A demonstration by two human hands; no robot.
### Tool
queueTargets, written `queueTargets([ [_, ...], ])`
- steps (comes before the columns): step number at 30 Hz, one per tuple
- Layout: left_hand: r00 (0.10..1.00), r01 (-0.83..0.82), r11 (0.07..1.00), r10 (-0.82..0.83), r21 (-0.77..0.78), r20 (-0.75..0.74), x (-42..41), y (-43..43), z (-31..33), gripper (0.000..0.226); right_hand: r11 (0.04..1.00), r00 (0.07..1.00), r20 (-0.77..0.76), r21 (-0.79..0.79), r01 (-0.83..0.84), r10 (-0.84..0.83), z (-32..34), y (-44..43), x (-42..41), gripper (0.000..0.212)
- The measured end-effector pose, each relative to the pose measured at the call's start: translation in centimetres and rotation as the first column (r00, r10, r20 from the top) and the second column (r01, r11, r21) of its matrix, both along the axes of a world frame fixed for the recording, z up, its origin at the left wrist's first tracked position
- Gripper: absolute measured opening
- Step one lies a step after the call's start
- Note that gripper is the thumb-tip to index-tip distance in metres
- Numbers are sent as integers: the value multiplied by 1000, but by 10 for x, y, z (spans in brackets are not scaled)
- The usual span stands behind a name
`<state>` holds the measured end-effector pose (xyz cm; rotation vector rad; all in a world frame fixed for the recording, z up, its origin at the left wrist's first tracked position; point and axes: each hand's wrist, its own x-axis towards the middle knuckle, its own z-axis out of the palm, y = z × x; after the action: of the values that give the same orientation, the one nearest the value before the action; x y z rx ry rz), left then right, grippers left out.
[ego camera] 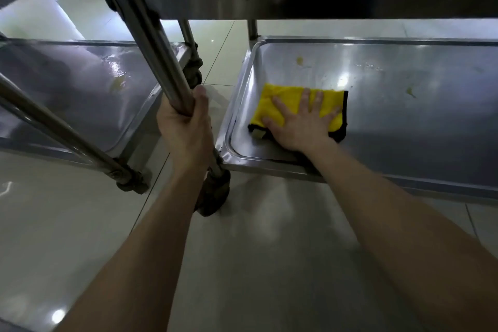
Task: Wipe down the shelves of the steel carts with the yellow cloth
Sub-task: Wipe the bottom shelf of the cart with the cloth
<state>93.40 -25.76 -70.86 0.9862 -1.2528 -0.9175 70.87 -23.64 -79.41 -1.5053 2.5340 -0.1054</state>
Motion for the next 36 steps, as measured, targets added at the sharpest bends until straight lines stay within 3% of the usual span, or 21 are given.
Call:
queueTargets([
  [7, 993, -65, 997, 68, -33, 95, -2, 0, 0, 36, 999, 999, 44, 44, -16, 14, 15, -94, 16, 84],
  [14, 995, -56, 998, 59, -27, 83, -4, 4, 5, 34, 991, 991, 24, -37, -130, 131, 0, 9, 86, 74],
  [18, 998, 20, 1000, -20, -8, 65, -2, 4, 3, 40, 983, 982, 39, 0, -183, 183, 2, 46, 71, 68],
  [27, 997, 52, 999, -52, -5, 64, -1, 4, 4, 28, 990, 989, 69, 64, 125, -129, 5, 97, -75, 79],
  [32, 996, 58, 998, -58, 9, 74, 2, -2, 0, 33, 985, 986, 19, 46, 167, -168, 7, 45, -67, 85],
  [36, 997, 61, 998, -60, -21, 55, 3, -3, -6, 32, 995, 997, 15, 60, 79, -80, 18, -20, -30, 91],
])
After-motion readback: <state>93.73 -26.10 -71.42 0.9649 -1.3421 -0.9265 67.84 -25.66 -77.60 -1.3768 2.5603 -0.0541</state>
